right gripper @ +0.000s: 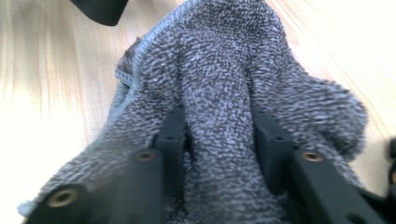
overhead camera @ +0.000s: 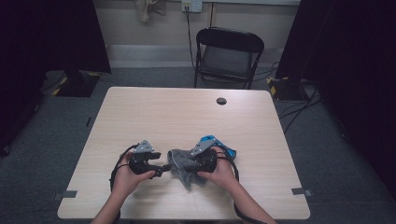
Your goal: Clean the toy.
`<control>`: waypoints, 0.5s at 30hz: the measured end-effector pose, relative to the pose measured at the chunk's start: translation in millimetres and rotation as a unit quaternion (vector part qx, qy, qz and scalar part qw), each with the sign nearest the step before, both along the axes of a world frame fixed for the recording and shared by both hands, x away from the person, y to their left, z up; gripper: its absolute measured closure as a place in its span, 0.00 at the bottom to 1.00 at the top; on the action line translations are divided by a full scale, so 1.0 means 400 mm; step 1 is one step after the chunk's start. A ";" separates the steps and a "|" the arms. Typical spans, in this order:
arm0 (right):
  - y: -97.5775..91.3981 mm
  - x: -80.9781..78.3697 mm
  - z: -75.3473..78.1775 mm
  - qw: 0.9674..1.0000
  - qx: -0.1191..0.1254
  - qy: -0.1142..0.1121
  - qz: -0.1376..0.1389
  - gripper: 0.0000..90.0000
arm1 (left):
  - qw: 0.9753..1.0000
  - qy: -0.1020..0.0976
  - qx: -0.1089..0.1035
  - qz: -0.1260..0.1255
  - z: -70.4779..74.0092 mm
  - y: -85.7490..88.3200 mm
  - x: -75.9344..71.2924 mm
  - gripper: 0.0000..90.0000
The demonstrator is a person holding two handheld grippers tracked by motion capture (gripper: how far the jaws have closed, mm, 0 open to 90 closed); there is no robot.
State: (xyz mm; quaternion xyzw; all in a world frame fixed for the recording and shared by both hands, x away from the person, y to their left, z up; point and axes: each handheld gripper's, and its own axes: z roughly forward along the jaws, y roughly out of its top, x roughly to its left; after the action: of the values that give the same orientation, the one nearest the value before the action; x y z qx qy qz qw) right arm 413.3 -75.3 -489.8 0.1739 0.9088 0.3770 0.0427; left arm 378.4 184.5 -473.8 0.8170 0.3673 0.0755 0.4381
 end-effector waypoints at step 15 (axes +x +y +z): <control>-0.034 -0.002 0.066 0.998 0.011 0.021 -0.057 0.84 | 1.000 -0.016 -0.010 0.009 0.019 -0.009 0.013 0.27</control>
State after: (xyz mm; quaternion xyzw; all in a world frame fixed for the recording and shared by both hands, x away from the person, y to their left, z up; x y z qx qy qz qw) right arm 412.5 -89.0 -463.5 0.2339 0.8938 0.3804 0.0425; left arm 383.7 181.0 -466.2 0.8080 0.3683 0.0893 0.4511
